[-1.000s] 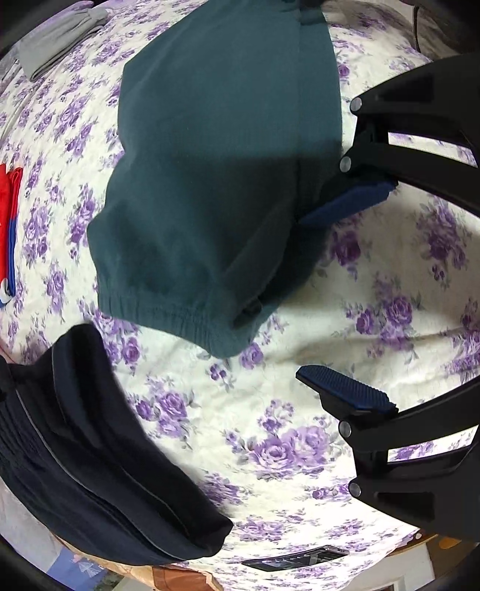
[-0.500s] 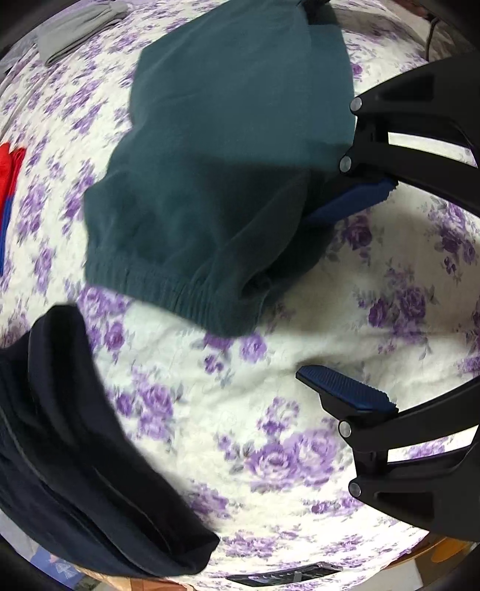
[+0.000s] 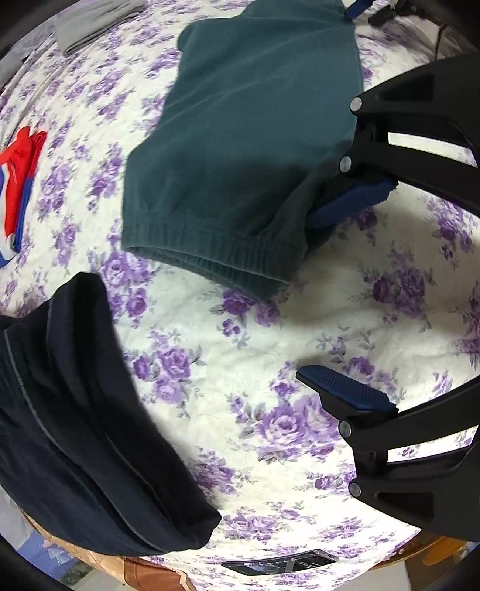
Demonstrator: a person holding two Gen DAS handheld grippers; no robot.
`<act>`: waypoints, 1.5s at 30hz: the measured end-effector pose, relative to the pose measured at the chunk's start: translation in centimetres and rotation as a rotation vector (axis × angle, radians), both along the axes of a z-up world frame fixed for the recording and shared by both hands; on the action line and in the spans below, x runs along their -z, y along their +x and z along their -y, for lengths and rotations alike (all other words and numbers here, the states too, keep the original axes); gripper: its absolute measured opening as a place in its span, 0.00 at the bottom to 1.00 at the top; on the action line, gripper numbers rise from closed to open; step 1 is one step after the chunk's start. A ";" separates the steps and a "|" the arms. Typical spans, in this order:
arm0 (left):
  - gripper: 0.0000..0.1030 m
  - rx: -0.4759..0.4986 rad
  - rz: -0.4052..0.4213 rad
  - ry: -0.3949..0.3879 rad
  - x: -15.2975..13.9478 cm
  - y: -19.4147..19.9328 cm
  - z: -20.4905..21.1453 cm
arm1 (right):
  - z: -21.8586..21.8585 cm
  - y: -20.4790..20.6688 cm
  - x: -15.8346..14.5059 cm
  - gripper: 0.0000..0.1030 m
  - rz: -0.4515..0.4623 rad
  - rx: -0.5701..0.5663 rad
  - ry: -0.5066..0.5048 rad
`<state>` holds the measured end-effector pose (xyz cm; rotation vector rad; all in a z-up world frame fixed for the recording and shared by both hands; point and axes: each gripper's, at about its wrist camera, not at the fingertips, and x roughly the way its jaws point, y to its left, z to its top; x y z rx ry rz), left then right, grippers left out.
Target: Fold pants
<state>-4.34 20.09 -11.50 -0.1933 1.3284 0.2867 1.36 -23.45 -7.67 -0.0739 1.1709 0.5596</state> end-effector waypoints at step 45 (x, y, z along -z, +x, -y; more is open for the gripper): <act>0.88 -0.044 0.016 0.054 2.3 4.1 6.0 | -10.9 19.8 3.4 0.08 -0.068 0.098 0.045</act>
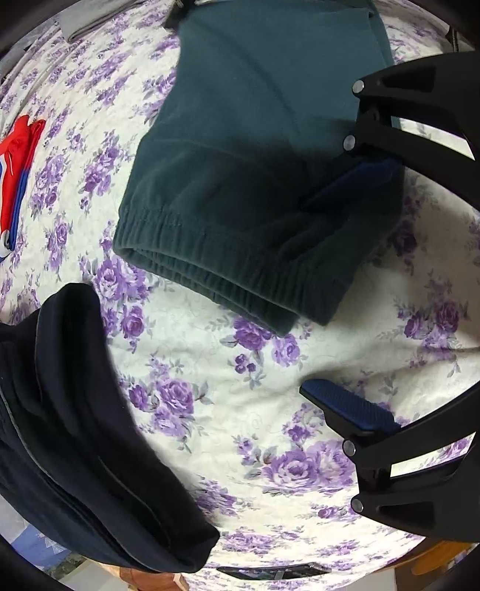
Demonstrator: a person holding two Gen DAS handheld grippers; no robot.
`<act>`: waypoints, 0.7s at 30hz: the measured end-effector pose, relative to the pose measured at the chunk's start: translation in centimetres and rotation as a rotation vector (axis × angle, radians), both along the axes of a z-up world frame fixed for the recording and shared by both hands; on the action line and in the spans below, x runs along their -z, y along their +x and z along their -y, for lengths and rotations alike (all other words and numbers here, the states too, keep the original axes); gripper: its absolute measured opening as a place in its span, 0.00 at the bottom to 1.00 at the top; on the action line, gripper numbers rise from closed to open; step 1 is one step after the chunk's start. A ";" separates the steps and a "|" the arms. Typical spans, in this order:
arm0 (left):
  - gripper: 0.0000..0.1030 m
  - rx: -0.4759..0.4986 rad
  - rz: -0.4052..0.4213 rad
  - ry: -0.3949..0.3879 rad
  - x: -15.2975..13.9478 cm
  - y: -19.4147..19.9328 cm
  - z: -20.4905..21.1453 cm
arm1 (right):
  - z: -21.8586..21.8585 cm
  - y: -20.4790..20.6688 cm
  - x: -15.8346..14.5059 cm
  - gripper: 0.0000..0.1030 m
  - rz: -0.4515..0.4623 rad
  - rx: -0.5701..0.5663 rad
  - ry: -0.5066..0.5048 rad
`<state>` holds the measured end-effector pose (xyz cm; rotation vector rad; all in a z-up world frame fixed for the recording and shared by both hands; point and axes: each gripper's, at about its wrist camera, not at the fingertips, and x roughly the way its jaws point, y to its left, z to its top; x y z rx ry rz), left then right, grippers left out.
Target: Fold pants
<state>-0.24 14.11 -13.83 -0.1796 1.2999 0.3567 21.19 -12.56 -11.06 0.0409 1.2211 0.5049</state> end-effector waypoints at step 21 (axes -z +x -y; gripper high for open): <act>0.92 0.055 -0.038 0.305 -1.7 6.4 0.0 | 27.1 -11.3 -1.0 0.05 0.049 0.538 -0.014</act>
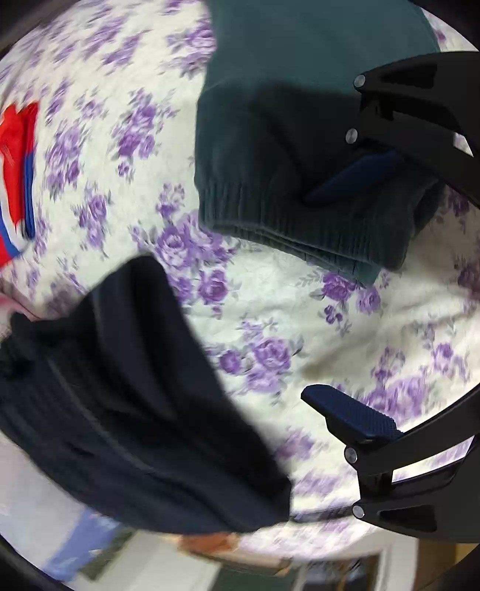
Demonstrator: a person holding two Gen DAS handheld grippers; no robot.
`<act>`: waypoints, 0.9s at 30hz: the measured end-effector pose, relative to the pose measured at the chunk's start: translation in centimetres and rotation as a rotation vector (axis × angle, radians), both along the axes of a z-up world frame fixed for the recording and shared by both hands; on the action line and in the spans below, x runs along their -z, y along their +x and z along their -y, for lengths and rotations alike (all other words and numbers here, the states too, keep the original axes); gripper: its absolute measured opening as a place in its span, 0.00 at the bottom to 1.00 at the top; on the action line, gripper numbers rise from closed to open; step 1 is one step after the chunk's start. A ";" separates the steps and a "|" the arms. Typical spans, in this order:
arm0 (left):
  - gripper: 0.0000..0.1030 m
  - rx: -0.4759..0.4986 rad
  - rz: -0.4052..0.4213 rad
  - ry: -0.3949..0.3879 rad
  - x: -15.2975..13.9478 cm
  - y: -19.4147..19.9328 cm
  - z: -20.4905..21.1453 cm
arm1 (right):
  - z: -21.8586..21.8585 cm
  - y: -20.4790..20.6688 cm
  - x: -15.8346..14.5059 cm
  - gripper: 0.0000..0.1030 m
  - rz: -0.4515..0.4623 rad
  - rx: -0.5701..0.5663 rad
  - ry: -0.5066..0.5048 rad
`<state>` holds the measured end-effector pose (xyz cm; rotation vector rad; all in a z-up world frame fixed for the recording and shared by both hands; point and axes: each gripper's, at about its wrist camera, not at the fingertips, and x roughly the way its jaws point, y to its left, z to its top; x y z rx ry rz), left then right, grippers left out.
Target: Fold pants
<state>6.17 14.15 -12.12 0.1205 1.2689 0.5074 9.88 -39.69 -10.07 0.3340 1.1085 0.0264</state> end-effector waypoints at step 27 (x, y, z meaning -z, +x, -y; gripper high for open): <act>0.92 0.146 -0.080 -0.221 1.7 -3.2 6.8 | 18.3 -7.7 1.3 0.06 0.020 0.647 0.171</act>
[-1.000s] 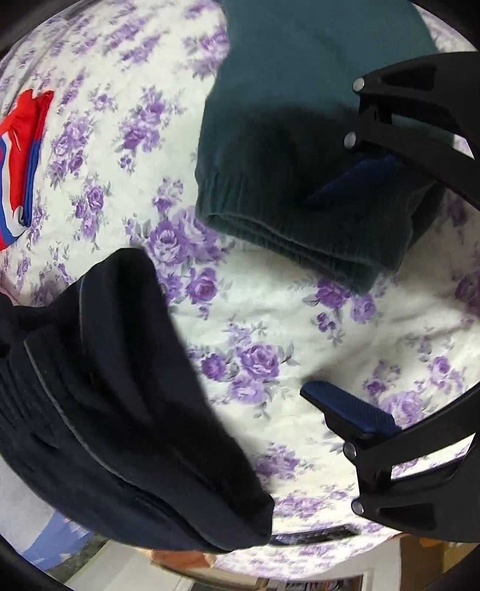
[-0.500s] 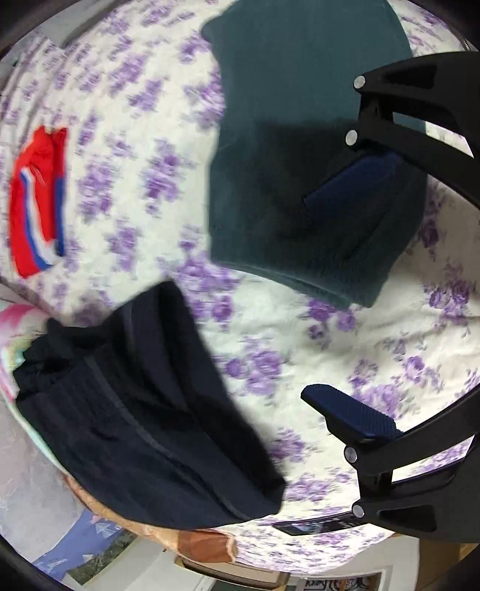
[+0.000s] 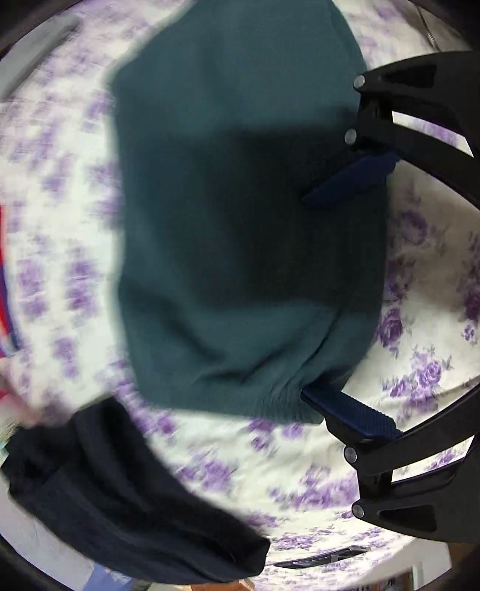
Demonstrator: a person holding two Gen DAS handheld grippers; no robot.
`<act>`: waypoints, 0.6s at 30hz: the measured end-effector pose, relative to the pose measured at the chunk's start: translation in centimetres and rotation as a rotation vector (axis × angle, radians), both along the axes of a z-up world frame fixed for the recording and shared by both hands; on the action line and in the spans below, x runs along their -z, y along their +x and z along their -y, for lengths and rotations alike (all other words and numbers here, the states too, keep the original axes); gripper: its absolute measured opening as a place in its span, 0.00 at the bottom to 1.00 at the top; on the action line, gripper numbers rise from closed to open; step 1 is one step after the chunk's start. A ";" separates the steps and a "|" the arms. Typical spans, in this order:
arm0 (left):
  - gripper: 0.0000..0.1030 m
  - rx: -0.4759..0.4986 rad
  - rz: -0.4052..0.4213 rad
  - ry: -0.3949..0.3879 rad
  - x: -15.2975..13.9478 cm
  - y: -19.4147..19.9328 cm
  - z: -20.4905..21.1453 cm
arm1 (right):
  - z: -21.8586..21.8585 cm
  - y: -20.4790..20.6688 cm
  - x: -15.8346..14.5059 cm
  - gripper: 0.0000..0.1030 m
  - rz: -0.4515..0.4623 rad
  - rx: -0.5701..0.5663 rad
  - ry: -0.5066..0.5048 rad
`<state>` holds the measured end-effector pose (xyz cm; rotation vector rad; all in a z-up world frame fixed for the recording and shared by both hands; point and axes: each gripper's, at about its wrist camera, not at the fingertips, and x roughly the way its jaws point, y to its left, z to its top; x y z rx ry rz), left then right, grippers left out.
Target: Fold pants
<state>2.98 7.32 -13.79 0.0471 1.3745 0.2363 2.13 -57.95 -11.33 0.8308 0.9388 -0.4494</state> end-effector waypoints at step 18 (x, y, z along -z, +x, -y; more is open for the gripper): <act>0.89 -0.011 0.096 -0.053 -5.1 -1.6 -3.0 | -36.3 4.4 1.0 0.64 -0.072 -0.973 0.128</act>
